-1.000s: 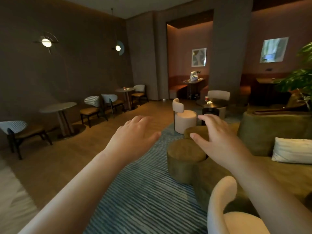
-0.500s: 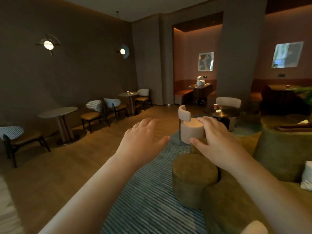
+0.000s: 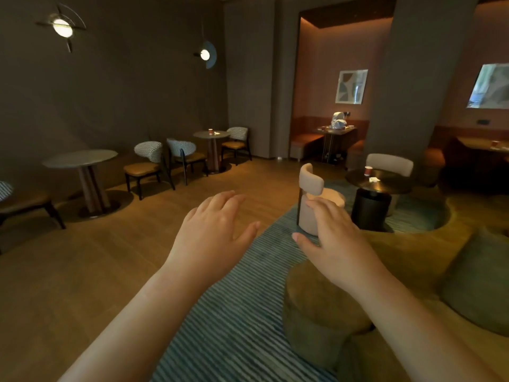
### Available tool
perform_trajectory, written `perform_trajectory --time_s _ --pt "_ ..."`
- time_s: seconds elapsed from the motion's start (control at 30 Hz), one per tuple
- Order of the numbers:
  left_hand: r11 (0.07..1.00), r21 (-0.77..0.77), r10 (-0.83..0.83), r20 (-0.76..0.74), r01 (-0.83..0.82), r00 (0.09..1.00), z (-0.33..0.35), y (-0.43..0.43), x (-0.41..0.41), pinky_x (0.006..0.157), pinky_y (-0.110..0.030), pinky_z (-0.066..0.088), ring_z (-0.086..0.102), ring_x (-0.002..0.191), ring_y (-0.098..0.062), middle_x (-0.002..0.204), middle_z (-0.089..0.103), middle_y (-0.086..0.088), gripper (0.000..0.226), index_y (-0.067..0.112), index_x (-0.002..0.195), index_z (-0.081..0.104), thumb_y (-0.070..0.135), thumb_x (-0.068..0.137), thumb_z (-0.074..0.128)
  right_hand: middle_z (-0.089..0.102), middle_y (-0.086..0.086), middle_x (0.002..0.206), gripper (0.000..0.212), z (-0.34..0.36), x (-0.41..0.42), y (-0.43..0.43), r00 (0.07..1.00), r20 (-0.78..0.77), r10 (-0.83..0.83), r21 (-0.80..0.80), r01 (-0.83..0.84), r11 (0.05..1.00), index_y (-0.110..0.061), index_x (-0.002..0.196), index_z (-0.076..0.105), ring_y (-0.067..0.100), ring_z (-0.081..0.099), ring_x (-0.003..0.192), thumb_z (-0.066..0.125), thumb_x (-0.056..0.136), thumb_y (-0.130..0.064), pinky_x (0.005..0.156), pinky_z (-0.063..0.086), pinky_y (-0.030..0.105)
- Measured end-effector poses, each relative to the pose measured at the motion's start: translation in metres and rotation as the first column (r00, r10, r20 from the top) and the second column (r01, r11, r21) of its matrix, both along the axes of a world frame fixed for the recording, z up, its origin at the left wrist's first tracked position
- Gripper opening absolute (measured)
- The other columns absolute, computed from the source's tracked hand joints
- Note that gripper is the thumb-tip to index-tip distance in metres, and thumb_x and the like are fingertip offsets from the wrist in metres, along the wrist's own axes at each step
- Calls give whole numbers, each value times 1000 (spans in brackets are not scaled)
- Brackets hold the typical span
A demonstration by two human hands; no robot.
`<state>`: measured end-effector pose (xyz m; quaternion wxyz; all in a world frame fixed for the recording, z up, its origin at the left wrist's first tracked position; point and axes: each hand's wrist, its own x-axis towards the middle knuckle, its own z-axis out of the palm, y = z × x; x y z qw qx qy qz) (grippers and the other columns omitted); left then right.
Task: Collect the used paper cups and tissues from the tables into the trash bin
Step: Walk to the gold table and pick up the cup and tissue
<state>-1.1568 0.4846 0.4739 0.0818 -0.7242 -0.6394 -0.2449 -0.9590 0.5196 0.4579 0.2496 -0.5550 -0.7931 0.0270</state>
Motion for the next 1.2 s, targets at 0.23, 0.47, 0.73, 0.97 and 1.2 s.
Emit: perform_trajectory --time_s 0.23,0.47,0.73,0.97,1.2 --pt "999 26 27 -26 -27 999 -2 133 -97 111 -28 23 22 139 -8 154 17 11 64 35 146 21 62 88 31 9 -10 157 70 4 -92 144 999 45 23 10 -23 1000 -28 149 14 10 9 143 47 91 -52 113 16 32" --pt "984 -89 -143 90 151 986 0 301 -130 106 -27 30 28 135 -8 151 25 13 60 36 144 28 59 90 39 7 -13 156 71 -9 -132 277 999 30 -39 -31 40 999 -31 148 12 7 7 143 45 90 -55 112 14 29" --pt "947 -170 -263 77 272 962 -4 496 -104 111 -32 25 21 139 -6 154 18 15 69 37 148 16 62 89 41 16 -13 152 77 0 -93 459 985 -31 -172 -44 170 984 -30 146 16 9 15 138 47 84 -62 112 21 37" --pt "964 -106 -239 59 244 969 4 663 -93 110 -29 24 22 138 -5 153 22 13 66 32 148 20 60 90 39 19 -10 152 79 1 -77 623 975 -81 -207 -36 205 978 -28 147 15 9 16 139 51 84 -60 111 22 35" --pt "991 -42 -132 -103 128 986 -22 819 -129 109 -31 27 26 138 -10 152 28 6 60 27 146 25 57 94 30 17 -10 154 74 -21 -102 782 976 -50 -214 -60 211 976 -28 147 18 10 16 140 42 86 -62 112 22 36"
